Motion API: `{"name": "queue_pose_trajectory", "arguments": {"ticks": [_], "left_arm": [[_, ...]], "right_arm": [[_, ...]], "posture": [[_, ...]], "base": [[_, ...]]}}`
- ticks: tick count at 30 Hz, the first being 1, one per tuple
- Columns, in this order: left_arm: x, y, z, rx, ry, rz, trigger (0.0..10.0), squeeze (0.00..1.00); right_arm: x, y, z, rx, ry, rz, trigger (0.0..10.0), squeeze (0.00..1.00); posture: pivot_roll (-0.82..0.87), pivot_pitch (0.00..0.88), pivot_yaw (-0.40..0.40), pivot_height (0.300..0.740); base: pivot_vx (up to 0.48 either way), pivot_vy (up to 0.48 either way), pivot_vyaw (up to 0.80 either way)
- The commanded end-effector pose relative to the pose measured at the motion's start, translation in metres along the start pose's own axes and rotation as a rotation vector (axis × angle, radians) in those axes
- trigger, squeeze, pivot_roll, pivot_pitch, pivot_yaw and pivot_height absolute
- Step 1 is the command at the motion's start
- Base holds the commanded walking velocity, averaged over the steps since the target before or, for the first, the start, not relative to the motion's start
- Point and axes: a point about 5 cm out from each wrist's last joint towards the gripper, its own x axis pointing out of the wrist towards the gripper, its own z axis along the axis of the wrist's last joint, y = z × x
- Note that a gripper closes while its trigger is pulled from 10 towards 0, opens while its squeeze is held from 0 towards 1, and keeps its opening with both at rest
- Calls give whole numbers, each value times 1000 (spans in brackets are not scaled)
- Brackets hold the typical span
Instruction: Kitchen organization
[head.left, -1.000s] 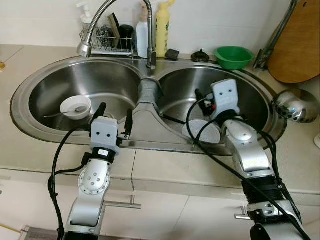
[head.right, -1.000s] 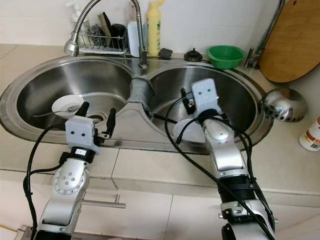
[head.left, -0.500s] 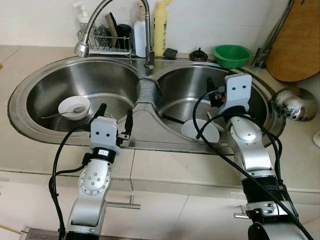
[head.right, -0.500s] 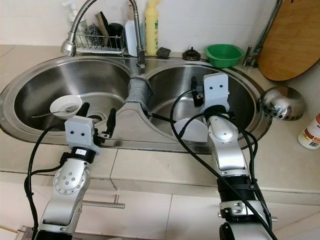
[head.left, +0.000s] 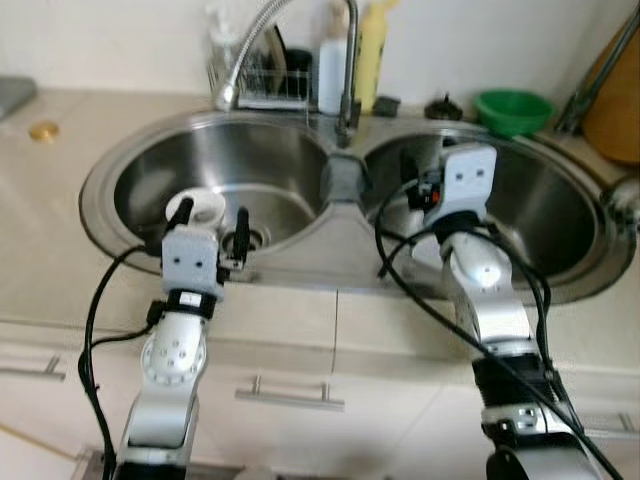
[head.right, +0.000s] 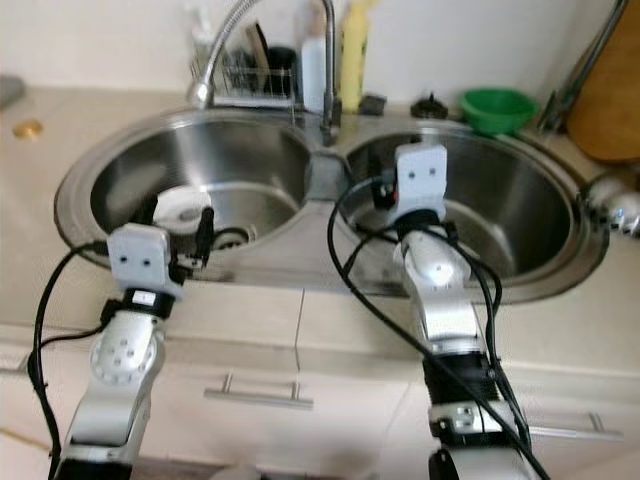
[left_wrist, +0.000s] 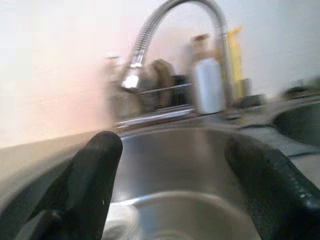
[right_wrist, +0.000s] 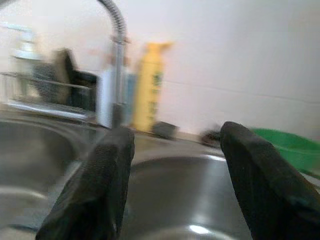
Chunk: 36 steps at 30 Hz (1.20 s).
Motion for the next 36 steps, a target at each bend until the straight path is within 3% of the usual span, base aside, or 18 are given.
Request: {"name": "queue_pose_trajectory", "arguments": {"ticks": [1,21,24,36], "left_arm": [[2,5,6,22,-30,5,10000,0],[1,5,5,20,-32,0,10000,0],[0,4,6,24,-44,4,10000,0],[-1,3,5,31,-49,1,10000,0]], "right_arm": [[2,3,8,18,-40,5,10000,0],[-1,6,9,32,-64,16,10000,0],[-3,8,8,37,-68,26,10000,0],[-7,9,9,45,-90,32,10000,0]], "posture": [[31,19,-36,740],[31,14,-34,740],[32,10,-34,740],[33,1,-34,740]], "base": [[0,480,0],[0,462,0],[0,0,0],[0,0,-800]]}}
